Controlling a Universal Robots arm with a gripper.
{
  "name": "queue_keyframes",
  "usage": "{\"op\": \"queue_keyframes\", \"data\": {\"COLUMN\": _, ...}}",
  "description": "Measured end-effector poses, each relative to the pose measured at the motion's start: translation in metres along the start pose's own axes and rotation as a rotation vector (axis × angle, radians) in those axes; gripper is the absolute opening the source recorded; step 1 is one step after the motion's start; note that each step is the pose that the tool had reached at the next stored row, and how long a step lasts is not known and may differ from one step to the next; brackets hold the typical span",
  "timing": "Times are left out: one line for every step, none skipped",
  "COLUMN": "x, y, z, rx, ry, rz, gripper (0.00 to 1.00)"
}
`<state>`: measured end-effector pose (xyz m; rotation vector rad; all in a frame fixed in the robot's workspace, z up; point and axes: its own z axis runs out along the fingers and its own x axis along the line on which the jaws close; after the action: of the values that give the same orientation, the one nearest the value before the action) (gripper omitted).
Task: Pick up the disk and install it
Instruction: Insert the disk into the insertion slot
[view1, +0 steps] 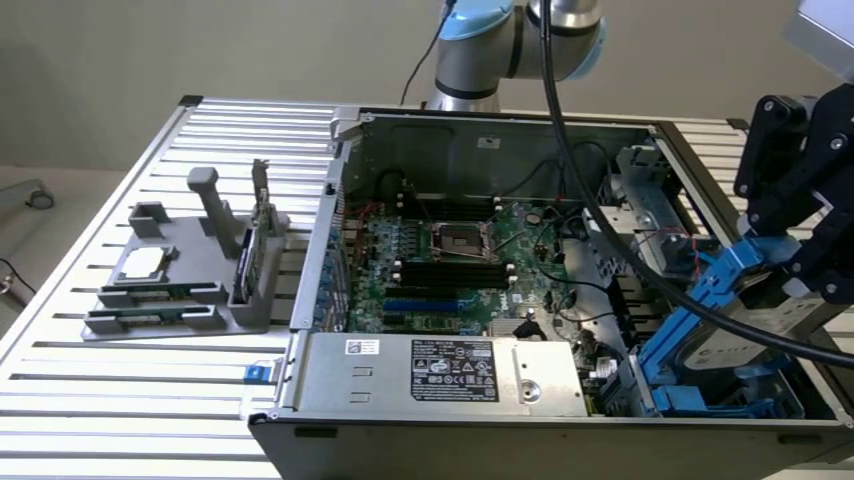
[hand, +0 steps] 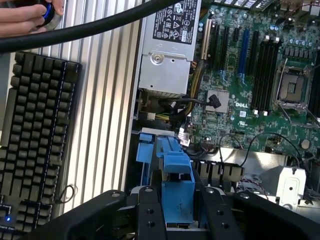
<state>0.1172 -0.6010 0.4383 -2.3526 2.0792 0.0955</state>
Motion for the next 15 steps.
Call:
{"op": "queue_keyframes", "data": {"x": 0.0000, "y": 0.0000, "z": 0.0001, "rx": 0.0003, "ry": -0.0026, "rz": 0.000, "gripper": 0.33}}
{"op": "queue_keyframes", "data": {"x": -0.0001, "y": -0.0001, "z": 0.0000, "rx": 0.0006, "ry": -0.0047, "rz": 0.000, "gripper": 0.33}}
{"op": "queue_keyframes", "data": {"x": -0.0004, "y": -0.0001, "z": 0.0000, "rx": 0.0009, "ry": -0.0065, "rz": 0.000, "gripper": 0.33}}
{"op": "queue_keyframes", "data": {"x": -0.0006, "y": -0.0002, "z": 0.0001, "rx": 0.0012, "ry": -0.0085, "rz": 0.000, "gripper": 0.33}}
{"op": "queue_keyframes", "data": {"x": -0.0007, "y": -0.0002, "z": 0.0000, "rx": 0.0014, "ry": -0.0104, "rz": 0.001, "gripper": 0.33}}
{"op": "queue_keyframes", "data": {"x": -0.0007, "y": -0.0005, "z": 0.0000, "rx": 0.0017, "ry": -0.0124, "rz": 0.000, "gripper": 0.33}}
{"op": "queue_keyframes", "data": {"x": -0.0006, "y": -0.0007, "z": 0.0000, "rx": 0.0020, "ry": -0.0149, "rz": 0.000, "gripper": 0.33}}
{"op": "queue_keyframes", "data": {"x": -0.0006, "y": -0.0009, "z": 0.0000, "rx": 0.0023, "ry": -0.0169, "rz": 0.000, "gripper": 0.33}}
{"op": "queue_keyframes", "data": {"x": -0.0006, "y": -0.0011, "z": 0.0000, "rx": 0.0025, "ry": -0.0183, "rz": 0.000, "gripper": 0.33}}
{"op": "queue_keyframes", "data": {"x": -0.0006, "y": -0.0013, "z": 0.0000, "rx": 0.0027, "ry": -0.0193, "rz": 0.000, "gripper": 0.33}}
{"op": "queue_keyframes", "data": {"x": -0.0006, "y": -0.0014, "z": 0.0001, "rx": 0.0028, "ry": -0.0200, "rz": 0.001, "gripper": 0.33}}
{"op": "queue_keyframes", "data": {"x": -0.0006, "y": -0.0014, "z": 0.0001, "rx": 0.0028, "ry": -0.0206, "rz": 0.000, "gripper": 0.33}}
{"op": "queue_keyframes", "data": {"x": -0.0004, "y": -0.0014, "z": 0.0001, "rx": 0.0028, "ry": -0.0209, "rz": 0.000, "gripper": 0.33}}
{"op": "queue_keyframes", "data": {"x": -0.0001, "y": -0.0014, "z": 0.0001, "rx": 0.0028, "ry": -0.0210, "rz": 0.000, "gripper": 0.33}}
{"op": "queue_keyframes", "data": {"x": 0.0000, "y": -0.0014, "z": 0.0001, "rx": 0.0028, "ry": -0.0210, "rz": 0.000, "gripper": 0.33}}
